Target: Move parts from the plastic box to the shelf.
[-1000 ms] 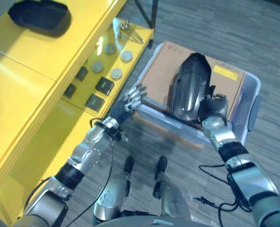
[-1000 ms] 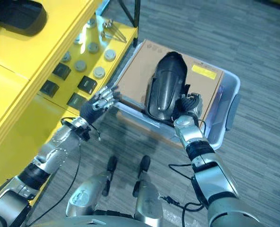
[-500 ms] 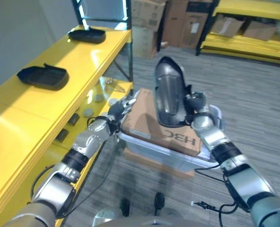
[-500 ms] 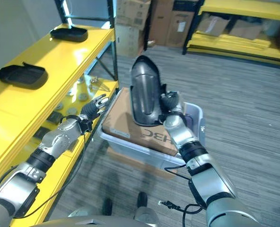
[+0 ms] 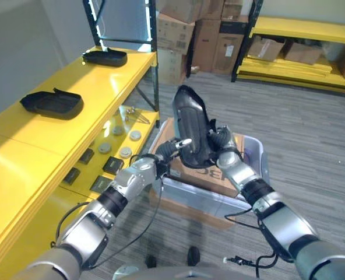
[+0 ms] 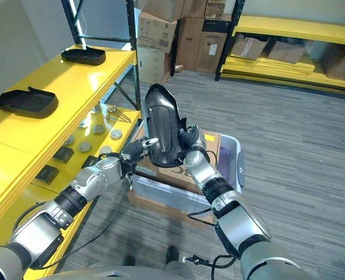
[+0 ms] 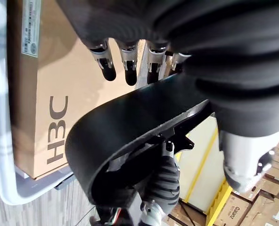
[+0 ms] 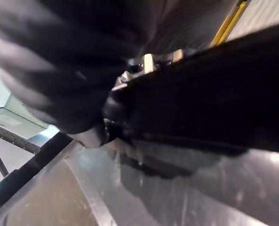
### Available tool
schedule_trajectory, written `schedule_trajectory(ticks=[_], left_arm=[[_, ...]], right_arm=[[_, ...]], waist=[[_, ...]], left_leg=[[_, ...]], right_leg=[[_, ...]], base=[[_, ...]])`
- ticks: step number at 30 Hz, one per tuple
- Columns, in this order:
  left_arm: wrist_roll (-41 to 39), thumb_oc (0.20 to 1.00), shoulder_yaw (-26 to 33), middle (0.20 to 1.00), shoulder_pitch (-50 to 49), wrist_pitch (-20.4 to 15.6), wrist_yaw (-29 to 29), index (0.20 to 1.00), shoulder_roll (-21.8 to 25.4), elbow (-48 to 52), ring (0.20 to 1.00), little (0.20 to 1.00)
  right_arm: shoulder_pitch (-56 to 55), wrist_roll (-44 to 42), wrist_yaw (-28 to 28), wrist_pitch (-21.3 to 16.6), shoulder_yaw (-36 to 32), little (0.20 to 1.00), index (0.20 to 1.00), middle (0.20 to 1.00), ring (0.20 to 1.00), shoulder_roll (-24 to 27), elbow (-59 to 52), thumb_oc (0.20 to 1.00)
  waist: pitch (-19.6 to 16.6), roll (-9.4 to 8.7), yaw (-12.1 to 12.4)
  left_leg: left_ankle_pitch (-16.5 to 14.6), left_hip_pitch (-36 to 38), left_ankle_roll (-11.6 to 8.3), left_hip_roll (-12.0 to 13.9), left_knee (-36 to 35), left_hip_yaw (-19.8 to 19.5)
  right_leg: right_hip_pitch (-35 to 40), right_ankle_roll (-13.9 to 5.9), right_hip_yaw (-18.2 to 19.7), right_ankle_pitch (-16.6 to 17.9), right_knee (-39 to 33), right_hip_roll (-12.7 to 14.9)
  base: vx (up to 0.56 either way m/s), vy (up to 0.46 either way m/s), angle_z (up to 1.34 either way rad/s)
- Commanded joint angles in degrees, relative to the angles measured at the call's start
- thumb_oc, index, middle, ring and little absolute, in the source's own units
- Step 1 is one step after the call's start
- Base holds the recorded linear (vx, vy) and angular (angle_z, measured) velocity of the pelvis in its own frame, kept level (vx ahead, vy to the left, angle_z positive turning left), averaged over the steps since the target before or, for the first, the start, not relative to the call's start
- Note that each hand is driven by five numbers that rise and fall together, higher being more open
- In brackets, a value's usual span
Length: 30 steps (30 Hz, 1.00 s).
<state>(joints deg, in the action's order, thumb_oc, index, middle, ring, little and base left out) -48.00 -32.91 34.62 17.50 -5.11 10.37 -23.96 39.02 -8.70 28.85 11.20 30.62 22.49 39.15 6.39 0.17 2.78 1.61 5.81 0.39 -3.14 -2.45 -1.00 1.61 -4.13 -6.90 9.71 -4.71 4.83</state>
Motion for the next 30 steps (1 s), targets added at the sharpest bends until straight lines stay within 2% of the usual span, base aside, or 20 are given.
schedule_trajectory(ticks=[1, 10, 17, 19, 20, 21, 27, 30], left_arm=[[2.8, 1.0, -3.33, 1.0, 4.65, -3.42, 1.23, 1.0, -4.04, -2.11, 1.0, 1.0], [3.92, 1.0, -5.64, 1.0, 5.01, -2.12, 2.52, 1.0, -4.38, -1.92, 1.0, 1.0], [6.32, 1.0, -7.72, 1.0, 4.5, -3.0, 0.12, 1.0, -6.02, -3.16, 1.0, 1.0], [7.16, 0.589, -7.77, 0.589, 4.43, -3.45, 0.02, 0.589, -6.12, -3.44, 0.589, 0.589], [7.67, 0.335, -7.8, 0.335, 4.42, -3.68, -0.18, 0.335, -6.14, -3.52, 0.335, 0.335], [8.4, 0.2, -7.92, 0.2, 4.42, -4.2, -0.65, 0.2, -6.23, -3.58, 0.2, 0.2], [13.62, 0.2, -7.58, 0.2, 4.82, -5.09, 0.03, 0.2, -5.03, -2.59, 0.2, 0.2], [13.22, 0.2, -7.36, 0.2, 5.33, -4.96, -0.06, 0.2, -4.6, -1.91, 0.2, 0.2]], right_arm=[[6.55, 0.01, 0.11, -4.22, 1.36, 0.2, 0.2, 0.2, 0.2, -0.25, 0.16, 0.2], [6.82, -1.43, -0.82, -5.65, 1.88, 0.2, 0.2, 0.2, 0.2, -1.28, 2.28, 0.2], [6.12, -0.88, -1.6, -4.75, 3.07, 0.2, 0.2, 0.2, 0.2, -4.38, -0.38, 0.2], [6.04, -0.99, -1.79, -4.59, 3.27, 0.2, 0.2, 0.2, 0.2, -4.65, -0.83, 0.2], [5.95, -0.93, -1.94, -4.51, 3.41, 0.2, 0.2, 0.2, 0.2, -4.84, -1.13, 0.2], [5.75, -0.76, -1.86, -4.29, 3.71, 0.2, 0.2, 0.2, 0.2, -5.33, -1.67, 0.2], [5.61, -0.67, -1.51, -2.79, 5.02, 0.2, 0.2, 0.2, 0.2, -6.8, -3.14, 0.2], [5.65, -1.37, -1.18, -2.56, 5.23, 0.2, 0.2, 0.2, 0.2, -7.21, -2.82, 0.2]], waist=[[-3.37, 0.58, 1.66], [-4.27, 0.53, 1.75], [-4.91, 0.33, 1.43], [-4.97, 0.3, 1.43], [-4.98, 0.29, 1.42], [-5.04, 0.29, 1.46], [-5.21, 0.39, 2.02], [-5.31, 0.45, 2.24]], left_leg=[[-3.04, -1.26, -0.25, 0.63, 0.38, 3.14], [-3.11, -1.01, -0.11, 0.57, -0.01, 3.09], [-3.23, -0.7, 0.18, 0.53, -0.43, 3.43], [-3.26, -0.68, 0.21, 0.51, -0.43, 3.46], [-3.25, -0.68, 0.23, 0.51, -0.44, 3.48], [-3.29, -0.67, 0.25, 0.5, -0.45, 3.52], [-3.29, -0.56, 0.3, 0.48, -0.46, 3.47], [-3.28, -0.55, 0.28, 0.4, -0.37, 3.27]], right_leg=[[2.18, -4.95, 0.18, -5.11, -0.18, 1.25], [2.25, -5.06, 0.0, -5.19, -0.22, 1.32], [2.23, -5.09, 0.12, -5.4, -0.29, 1.26], [2.25, -5.06, 0.16, -5.44, -0.29, 1.24], [2.24, -5.05, 0.16, -5.45, -0.29, 1.24], [2.24, -5.07, 0.11, -5.46, -0.29, 1.27], [2.51, -4.98, -0.2, -5.59, -0.29, 1.29], [2.64, -4.98, -0.29, -5.6, -0.29, 1.33]], base=[[0.0, 0.0, 0.0], [0.0, 0.0, 0.0], [0.0, 0.0, 0.0], [0.0, 0.0, 0.0], [0.0, 0.0, 0.0], [0.0, 0.0, 0.0], [0.01, -0.003, -0.02], [0.0, 0.0, 0.0]])
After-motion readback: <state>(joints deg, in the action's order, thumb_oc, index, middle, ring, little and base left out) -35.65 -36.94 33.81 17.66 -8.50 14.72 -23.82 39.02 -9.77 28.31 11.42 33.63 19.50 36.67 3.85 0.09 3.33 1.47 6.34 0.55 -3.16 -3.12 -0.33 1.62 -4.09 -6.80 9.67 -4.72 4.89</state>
